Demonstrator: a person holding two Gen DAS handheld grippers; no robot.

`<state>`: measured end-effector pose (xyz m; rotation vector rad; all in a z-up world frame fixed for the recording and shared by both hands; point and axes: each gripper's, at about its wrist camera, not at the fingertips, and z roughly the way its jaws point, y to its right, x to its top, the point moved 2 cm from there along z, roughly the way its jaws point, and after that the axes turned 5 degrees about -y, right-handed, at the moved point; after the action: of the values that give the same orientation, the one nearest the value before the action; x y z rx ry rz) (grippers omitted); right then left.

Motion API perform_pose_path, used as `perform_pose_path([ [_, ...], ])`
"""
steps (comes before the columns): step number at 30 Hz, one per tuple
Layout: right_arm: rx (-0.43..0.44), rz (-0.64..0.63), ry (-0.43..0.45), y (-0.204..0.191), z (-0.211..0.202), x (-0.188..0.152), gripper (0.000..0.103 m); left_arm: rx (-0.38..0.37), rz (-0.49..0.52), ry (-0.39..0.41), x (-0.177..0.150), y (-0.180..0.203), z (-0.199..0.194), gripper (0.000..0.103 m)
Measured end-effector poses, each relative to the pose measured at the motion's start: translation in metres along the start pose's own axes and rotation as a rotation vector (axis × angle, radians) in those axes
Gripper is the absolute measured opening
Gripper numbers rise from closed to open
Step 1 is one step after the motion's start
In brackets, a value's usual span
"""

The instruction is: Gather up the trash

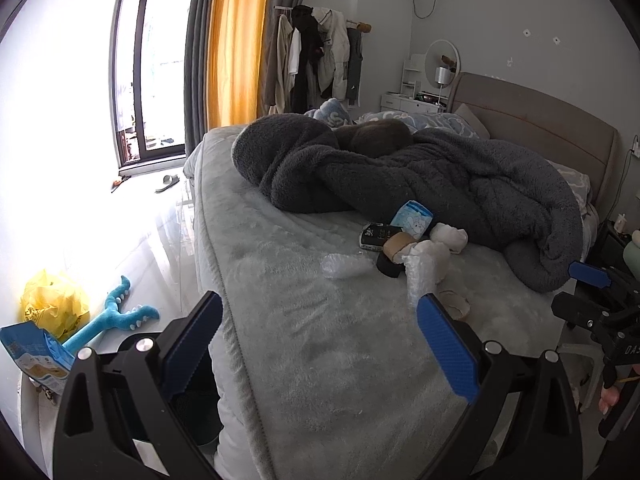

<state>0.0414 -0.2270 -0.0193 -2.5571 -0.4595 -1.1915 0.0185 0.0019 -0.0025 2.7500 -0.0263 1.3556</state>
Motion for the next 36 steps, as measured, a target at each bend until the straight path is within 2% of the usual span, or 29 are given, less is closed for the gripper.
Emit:
perform_pose_path([
  [9,0.023,-0.017,-0.038,-0.008,0.016,0.004,0.100,-0.010,0.043,-0.012,0.006,-0.001,0.015,0.098],
  [13,0.060,0.004,-0.050,-0.007,0.026,0.010,0.099,-0.046,0.064,-0.023,0.011,-0.004,0.026,0.098],
  [17,0.099,0.038,-0.075,0.000,0.040,0.013,0.090,-0.086,0.102,-0.031,0.019,-0.006,0.041,0.097],
  [20,0.114,0.046,-0.097,0.002,0.052,0.017,0.086,-0.101,0.147,-0.044,0.021,-0.005,0.055,0.092],
  [25,0.138,0.038,-0.129,-0.001,0.074,0.028,0.078,-0.125,0.187,-0.094,0.023,-0.007,0.085,0.088],
  [28,0.168,0.054,-0.166,0.000,0.091,0.033,0.066,-0.161,0.203,-0.129,0.025,-0.011,0.105,0.085],
  [36,0.221,0.035,-0.302,-0.007,0.139,0.036,0.053,-0.260,0.250,-0.190,0.028,-0.014,0.148,0.078],
])
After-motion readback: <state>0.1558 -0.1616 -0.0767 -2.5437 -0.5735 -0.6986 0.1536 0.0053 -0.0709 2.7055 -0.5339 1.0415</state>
